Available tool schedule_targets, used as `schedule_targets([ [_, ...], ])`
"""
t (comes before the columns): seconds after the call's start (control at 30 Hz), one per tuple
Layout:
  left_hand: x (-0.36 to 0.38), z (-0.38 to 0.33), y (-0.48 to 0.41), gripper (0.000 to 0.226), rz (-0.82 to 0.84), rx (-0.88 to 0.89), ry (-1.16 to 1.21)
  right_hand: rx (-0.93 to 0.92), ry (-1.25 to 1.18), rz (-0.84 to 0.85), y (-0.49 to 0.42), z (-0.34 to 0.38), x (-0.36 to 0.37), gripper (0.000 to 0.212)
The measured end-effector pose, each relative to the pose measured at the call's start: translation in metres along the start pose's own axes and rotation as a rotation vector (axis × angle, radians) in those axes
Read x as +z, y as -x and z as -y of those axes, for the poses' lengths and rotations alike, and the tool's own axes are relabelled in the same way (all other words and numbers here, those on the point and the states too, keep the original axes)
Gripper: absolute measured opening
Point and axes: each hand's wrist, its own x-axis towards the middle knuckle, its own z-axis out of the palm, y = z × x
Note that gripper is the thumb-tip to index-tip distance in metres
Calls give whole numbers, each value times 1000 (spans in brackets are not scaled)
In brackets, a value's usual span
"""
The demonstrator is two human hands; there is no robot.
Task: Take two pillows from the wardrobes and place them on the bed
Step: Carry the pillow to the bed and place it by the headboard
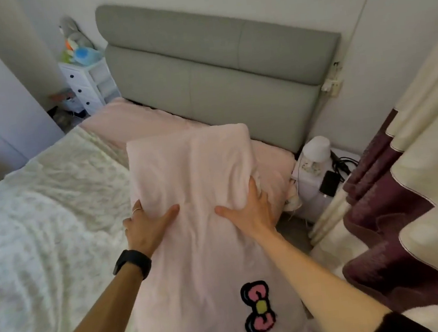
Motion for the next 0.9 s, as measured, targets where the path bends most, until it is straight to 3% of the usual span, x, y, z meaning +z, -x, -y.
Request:
schedule_targets([
  [0.6,169,-82,-215,107,-38,-270,237,-51,195,203,-338,30,-45,132],
  [0.9,258,-111,-300,105,-92,-452,293,-126,275,404,-511,33,-46,135],
])
